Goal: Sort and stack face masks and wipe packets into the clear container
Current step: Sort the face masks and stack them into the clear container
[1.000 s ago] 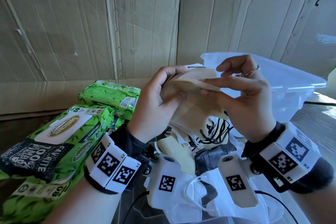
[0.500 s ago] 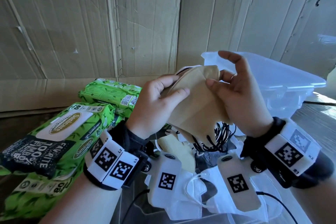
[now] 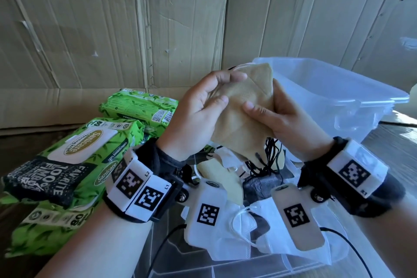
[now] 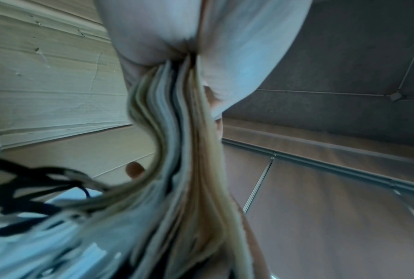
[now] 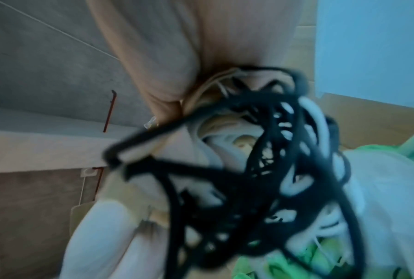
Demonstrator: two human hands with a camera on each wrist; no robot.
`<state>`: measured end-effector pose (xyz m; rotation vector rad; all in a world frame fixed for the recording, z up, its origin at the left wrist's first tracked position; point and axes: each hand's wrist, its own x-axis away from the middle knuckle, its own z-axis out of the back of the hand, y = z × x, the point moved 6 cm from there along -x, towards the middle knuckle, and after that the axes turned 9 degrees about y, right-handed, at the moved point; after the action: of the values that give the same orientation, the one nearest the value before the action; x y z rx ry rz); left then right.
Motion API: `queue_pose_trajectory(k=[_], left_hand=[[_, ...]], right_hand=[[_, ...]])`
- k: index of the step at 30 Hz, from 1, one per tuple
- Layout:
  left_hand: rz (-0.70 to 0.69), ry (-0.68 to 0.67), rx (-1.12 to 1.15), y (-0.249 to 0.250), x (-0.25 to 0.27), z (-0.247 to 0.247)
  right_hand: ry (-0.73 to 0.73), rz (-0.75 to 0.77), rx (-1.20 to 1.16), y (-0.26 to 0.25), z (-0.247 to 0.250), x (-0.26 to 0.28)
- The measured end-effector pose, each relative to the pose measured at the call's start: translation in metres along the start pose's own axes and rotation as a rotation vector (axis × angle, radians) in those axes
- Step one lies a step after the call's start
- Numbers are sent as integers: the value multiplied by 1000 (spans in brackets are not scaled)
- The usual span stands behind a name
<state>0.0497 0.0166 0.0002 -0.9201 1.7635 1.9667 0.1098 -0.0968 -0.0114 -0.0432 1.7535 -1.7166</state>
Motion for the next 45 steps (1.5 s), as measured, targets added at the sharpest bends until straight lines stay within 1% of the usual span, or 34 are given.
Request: queue_pose_trajectory(k=[2,3,7,9,12,14,17,19,21,22,25,26,27,29,30,31,33,35,37,39,42,45], left_hand=[[66,-24,6,-5,1,-1],[74,-40,-10,-7,1,-1],[51,-75,-115,-8,0,5],[46,-64,-196,-9,-1,11],[42,6,-316,-8,-3,23],[62,54,-325,-8,-5,31],[72,78,-326,-5,-7,36],[79,77,-340,-5,-6,34],[94,88,-356,-6,-6,34],[99,104,-370,-7,-6,36],[105,195,-421,-9,-7,44],[100,229,-444,-9,-8,46],[95,261,-465,-8,-9,48],[91,310,-482,-8,-10,51],[93,329,-483,-7,-10,53],[90,342,-488,-6,-11,55],[79,352,-507,-3,-11,56],[67,353,-526,-1,-10,56],[64,350,-525,-1,-10,56],[63,354,-520,0,-10,56],[68,353,-516,-1,-10,57],[77,343,-528,-3,-10,58]], right_hand=[[-16,11,4,1,0,-3],[-22,22,24,2,-1,-4],[-58,86,223,-1,-4,-4],[-92,98,265,0,-1,-6],[-124,42,329,12,11,-8],[-100,24,390,21,20,-8],[-49,-12,299,25,31,-7],[-50,-34,228,25,35,-6],[-75,-80,226,29,36,-5],[-84,-112,285,32,36,-5],[-95,-228,573,42,45,-7],[-145,-224,714,42,45,-6],[-227,-209,869,42,41,-2],[-460,-216,1089,47,22,12],[-565,-218,1143,52,10,24],[-646,-186,1180,56,-5,33],[-795,-58,1239,64,-37,50],[-934,64,1247,76,-62,58],[-1016,42,1284,86,-76,60],[-1065,36,1366,91,-86,62],[-1083,136,1427,90,-98,66],[-1078,157,1354,86,-105,69]])
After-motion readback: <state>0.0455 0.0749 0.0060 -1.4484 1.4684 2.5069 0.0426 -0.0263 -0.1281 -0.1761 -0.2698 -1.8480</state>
